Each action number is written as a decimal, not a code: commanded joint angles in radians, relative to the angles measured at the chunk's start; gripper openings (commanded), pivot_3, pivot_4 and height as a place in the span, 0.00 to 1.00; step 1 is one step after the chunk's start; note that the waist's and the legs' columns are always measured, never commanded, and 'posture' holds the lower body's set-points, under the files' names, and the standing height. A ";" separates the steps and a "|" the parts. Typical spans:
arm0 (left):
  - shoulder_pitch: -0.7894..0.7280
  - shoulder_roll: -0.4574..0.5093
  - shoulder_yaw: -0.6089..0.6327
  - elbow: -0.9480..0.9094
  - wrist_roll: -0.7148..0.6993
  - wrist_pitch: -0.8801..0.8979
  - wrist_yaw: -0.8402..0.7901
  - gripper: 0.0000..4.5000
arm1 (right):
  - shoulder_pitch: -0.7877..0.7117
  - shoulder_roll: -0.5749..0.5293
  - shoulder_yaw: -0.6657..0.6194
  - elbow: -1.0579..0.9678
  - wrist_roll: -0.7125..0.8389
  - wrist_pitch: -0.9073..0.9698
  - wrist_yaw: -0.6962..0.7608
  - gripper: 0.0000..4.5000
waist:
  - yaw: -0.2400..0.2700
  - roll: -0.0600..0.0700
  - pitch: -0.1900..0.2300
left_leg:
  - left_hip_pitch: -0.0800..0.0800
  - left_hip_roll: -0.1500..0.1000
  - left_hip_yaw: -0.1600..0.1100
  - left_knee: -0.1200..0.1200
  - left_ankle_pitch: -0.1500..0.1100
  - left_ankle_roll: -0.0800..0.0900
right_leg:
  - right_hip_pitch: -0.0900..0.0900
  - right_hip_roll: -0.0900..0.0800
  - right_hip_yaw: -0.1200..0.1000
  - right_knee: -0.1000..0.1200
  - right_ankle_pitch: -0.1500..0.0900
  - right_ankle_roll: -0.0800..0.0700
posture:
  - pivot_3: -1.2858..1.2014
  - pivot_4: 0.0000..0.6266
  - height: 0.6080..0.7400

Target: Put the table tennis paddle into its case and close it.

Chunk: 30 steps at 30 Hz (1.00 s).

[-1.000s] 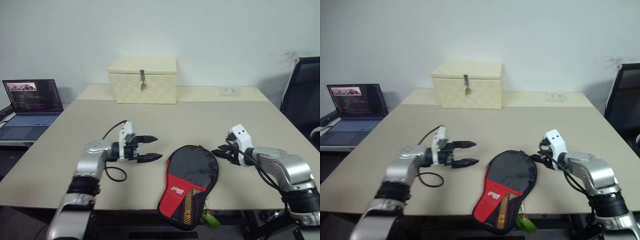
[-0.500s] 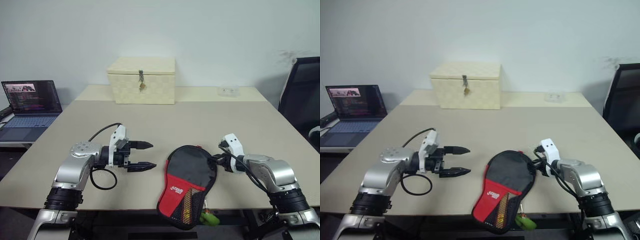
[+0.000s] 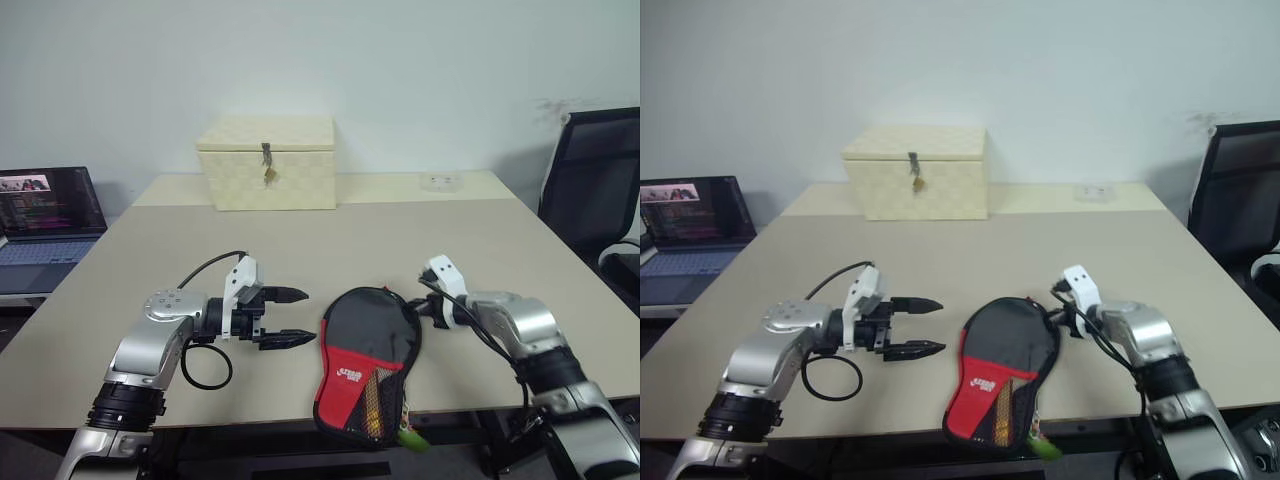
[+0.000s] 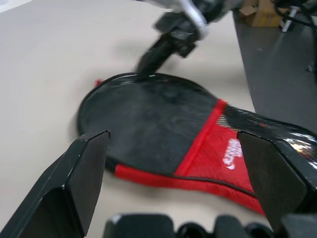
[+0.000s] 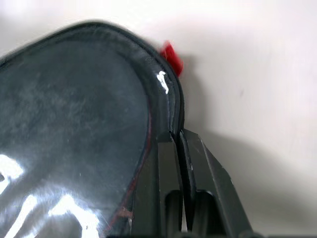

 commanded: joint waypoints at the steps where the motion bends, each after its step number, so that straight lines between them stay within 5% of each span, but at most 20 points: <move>1: -0.001 0.014 0.009 -0.039 -0.024 -0.010 0.010 1.00 | -0.126 0.030 0.000 0.102 -0.042 -0.121 0.013 0.01 | -0.003 0.001 0.001 | 0.000 0.000 0.000 0.000 0.000 0.000 | 0.000 0.000 0.000 0.000 0.000 0.000 | 0.52 0.24 1.00; 14: 0.000 0.015 -0.001 -0.031 -0.014 -0.028 0.027 1.00 | -0.357 0.183 0.014 0.551 -0.183 -0.407 0.043 0.01 | -0.003 0.003 0.003 | -0.003 0.002 -0.001 -0.003 0.000 0.000 | -0.002 -0.002 -0.001 -0.002 0.002 -0.005 | 0.52 0.24 1.00; 26: -0.042 -0.001 -0.033 0.027 -0.002 -0.065 0.018 1.00 | -0.325 0.191 -0.023 0.591 -0.201 -0.387 0.051 0.01 | -0.002 0.005 0.004 | -0.003 0.001 -0.002 -0.003 0.000 0.000 | -0.002 -0.002 -0.001 -0.001 0.002 -0.006 | 0.52 0.24 1.00; 30: -0.085 -0.016 -0.057 0.083 0.009 -0.095 0.009 1.00 | -0.328 0.198 -0.067 0.557 -0.179 -0.373 0.024 0.23 | -0.002 0.005 0.004 | -0.003 0.001 -0.002 -0.002 0.000 0.000 | -0.002 -0.002 -0.001 -0.001 0.002 -0.006 | 0.52 0.24 1.00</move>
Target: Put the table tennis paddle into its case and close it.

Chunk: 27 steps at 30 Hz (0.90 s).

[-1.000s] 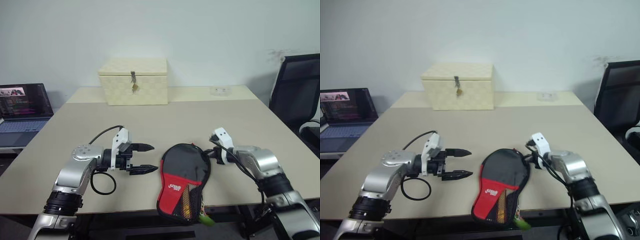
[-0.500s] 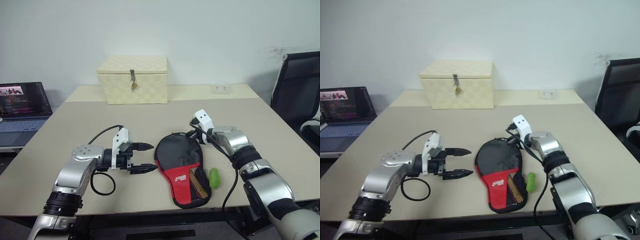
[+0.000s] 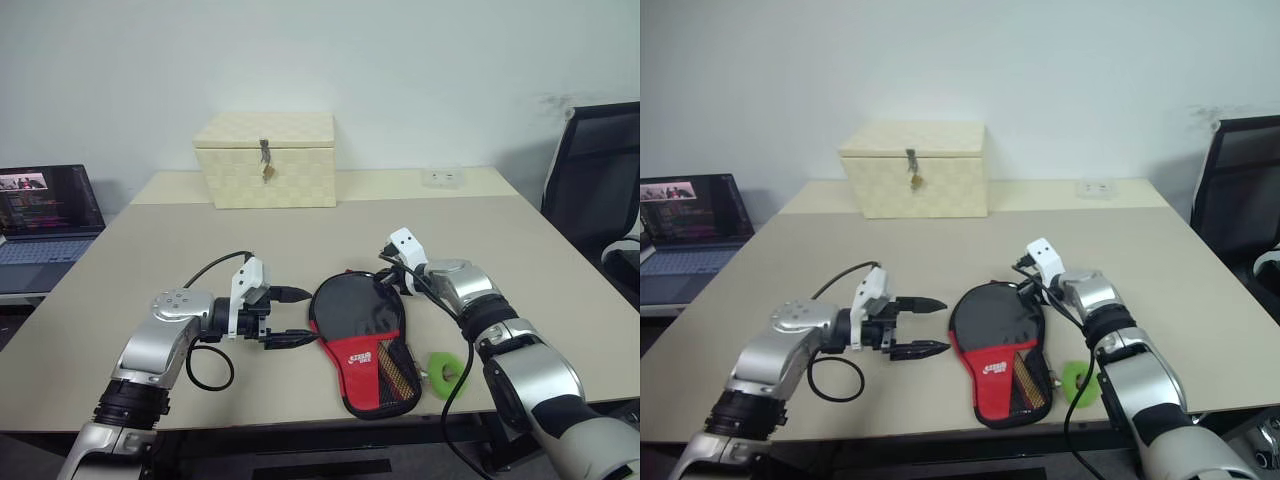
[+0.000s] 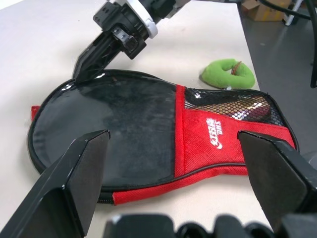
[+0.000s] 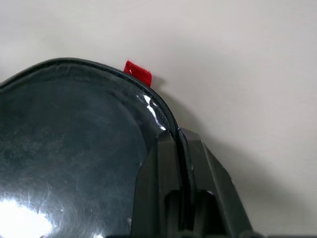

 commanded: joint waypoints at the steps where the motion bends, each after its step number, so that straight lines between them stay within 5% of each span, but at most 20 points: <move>1: -0.053 -0.013 -0.012 0.033 0.005 -0.041 -0.011 1.00 | -0.006 0.007 -0.043 -0.064 0.025 0.015 -0.013 0.31 | 0.000 0.001 0.001 | 0.000 0.000 0.000 0.000 0.000 0.000 | 0.000 0.000 0.000 0.000 0.000 0.000 | 0.52 0.24 1.00; 10: -0.226 -0.149 -0.117 0.328 0.105 -0.232 -0.057 1.00 | 0.177 -0.121 -0.094 -0.674 0.085 0.270 -0.026 0.99 | 0.024 0.004 0.003 | -0.002 -0.001 -0.001 0.000 0.000 0.000 | 0.000 0.000 -0.001 -0.001 0.000 0.000 | 0.52 0.24 1.00; 18: -0.385 -0.294 -0.176 0.702 0.241 -0.506 -0.057 1.00 | 0.580 -0.442 -0.141 -1.314 0.261 0.542 0.147 0.99 | 0.045 0.005 0.004 | -0.007 -0.006 -0.002 0.002 0.000 0.000 | -0.002 0.001 -0.003 -0.004 -0.001 0.003 | 0.52 0.24 1.00; 27: -0.486 -0.406 -0.182 0.957 0.332 -0.645 -0.036 1.00 | 0.897 -0.649 -0.259 -1.657 0.459 0.601 0.259 0.99 | 0.032 0.004 0.005 | -0.008 -0.010 -0.003 0.002 -0.001 0.001 | -0.003 0.001 -0.003 -0.003 -0.004 0.008 | 0.52 0.24 1.00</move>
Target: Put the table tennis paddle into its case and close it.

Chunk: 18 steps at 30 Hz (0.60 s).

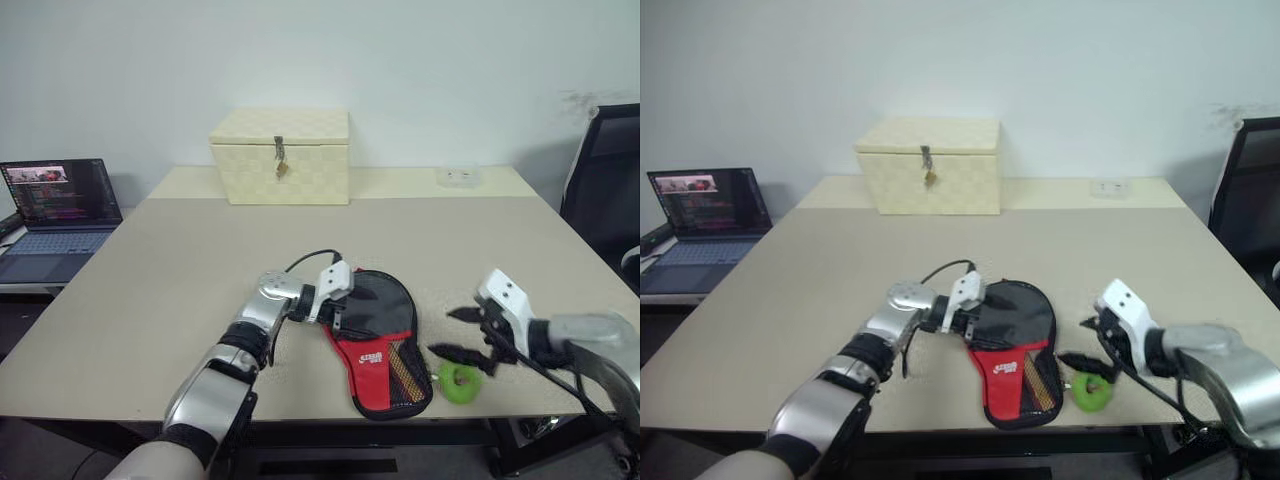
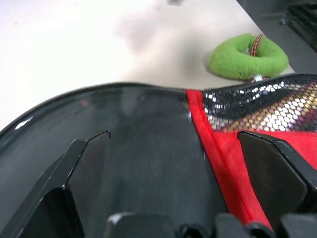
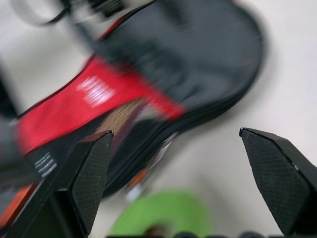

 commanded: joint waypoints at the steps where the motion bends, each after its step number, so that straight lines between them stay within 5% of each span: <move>1: -0.033 -0.013 0.006 0.057 0.029 -0.050 0.011 1.00 | 0.079 -0.078 -0.026 -0.110 0.034 -0.033 0.034 0.99 | 0.001 0.000 0.000 | 0.000 0.000 0.000 0.000 0.000 0.000 | 0.000 0.000 0.000 0.000 0.000 0.000 | 0.52 0.24 1.00; 18: -0.018 -0.026 0.014 0.129 0.074 -0.096 0.001 1.00 | 0.134 -0.093 0.258 0.119 -0.227 -0.302 -0.080 0.99 | 0.002 -0.001 0.000 | 0.001 -0.002 -0.001 0.002 0.000 0.000 | 0.003 -0.001 0.000 0.000 0.000 0.003 | 0.52 0.24 1.00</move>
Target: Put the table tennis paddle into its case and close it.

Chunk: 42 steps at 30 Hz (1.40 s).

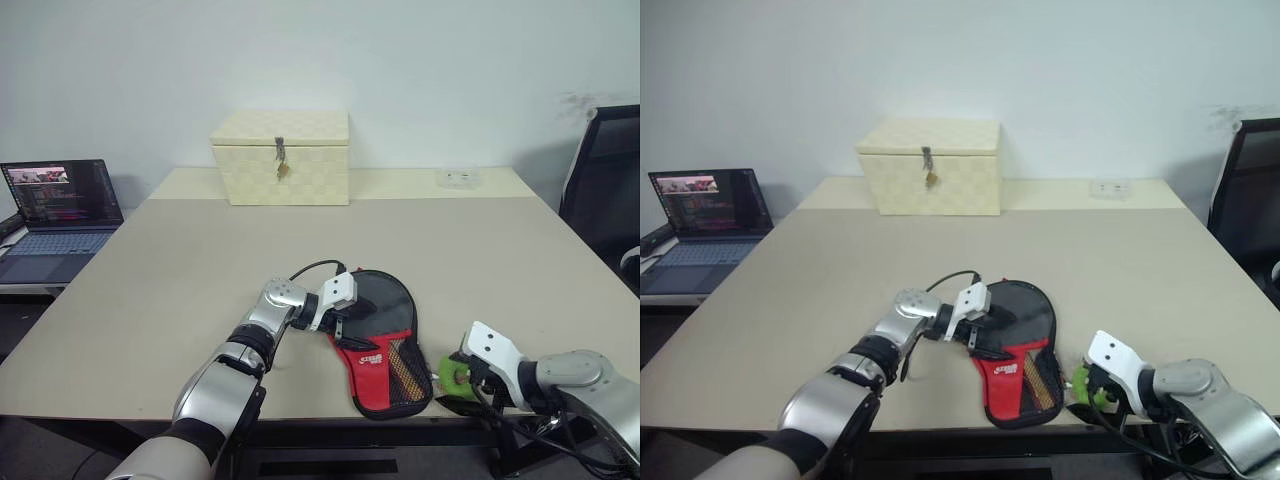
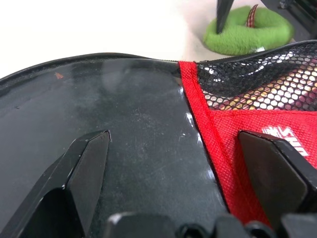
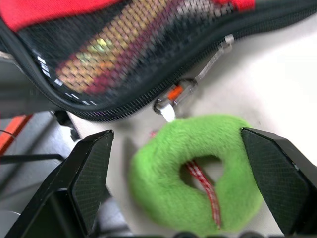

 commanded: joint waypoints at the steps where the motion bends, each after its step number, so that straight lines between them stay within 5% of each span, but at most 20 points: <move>1: 0.001 -0.005 0.008 0.006 0.014 -0.019 -0.009 1.00 | 0.004 -0.021 0.014 0.020 -0.039 -0.038 0.004 0.96 | 0.000 0.000 0.000 | 0.000 0.000 0.000 0.000 0.000 0.000 | 0.000 0.000 0.000 0.000 0.000 0.000 | 0.52 0.24 1.00; 15: 0.009 -0.022 0.003 0.010 0.031 -0.033 -0.010 1.00 | -0.003 -0.080 0.023 0.059 -0.142 -0.152 0.034 0.01 | 0.008 0.000 0.000 | 0.001 -0.001 -0.001 0.001 0.000 0.000 | 0.001 -0.001 0.000 0.000 0.000 0.001 | 0.52 0.24 1.00; 22: 0.018 -0.035 -0.005 0.020 0.049 -0.034 -0.003 1.00 | -0.013 -0.160 -0.028 -0.001 -0.130 -0.172 0.122 0.01 | 0.009 0.000 0.000 | 0.001 -0.002 -0.001 0.003 0.000 0.000 | 0.002 -0.002 0.000 0.002 0.000 0.001 | 0.52 0.24 1.00; 30: 0.011 -0.062 -0.006 0.045 0.069 -0.023 0.039 1.00 | 0.141 -0.294 -0.106 -0.220 -0.059 -0.149 0.234 0.01 | 0.024 0.001 -0.001 | -0.001 -0.005 -0.003 0.003 0.000 0.000 | 0.003 -0.004 -0.002 0.001 -0.002 0.004 | 0.52 0.24 1.00; 42: 0.006 -0.091 0.003 0.065 0.077 -0.003 0.078 1.00 | 0.247 -0.298 -0.063 -0.446 0.016 -0.080 0.245 0.01 | 0.025 0.001 -0.001 | -0.001 -0.005 -0.004 0.013 0.000 0.000 | 0.007 -0.005 -0.002 0.000 0.000 0.008 | 0.52 0.24 1.00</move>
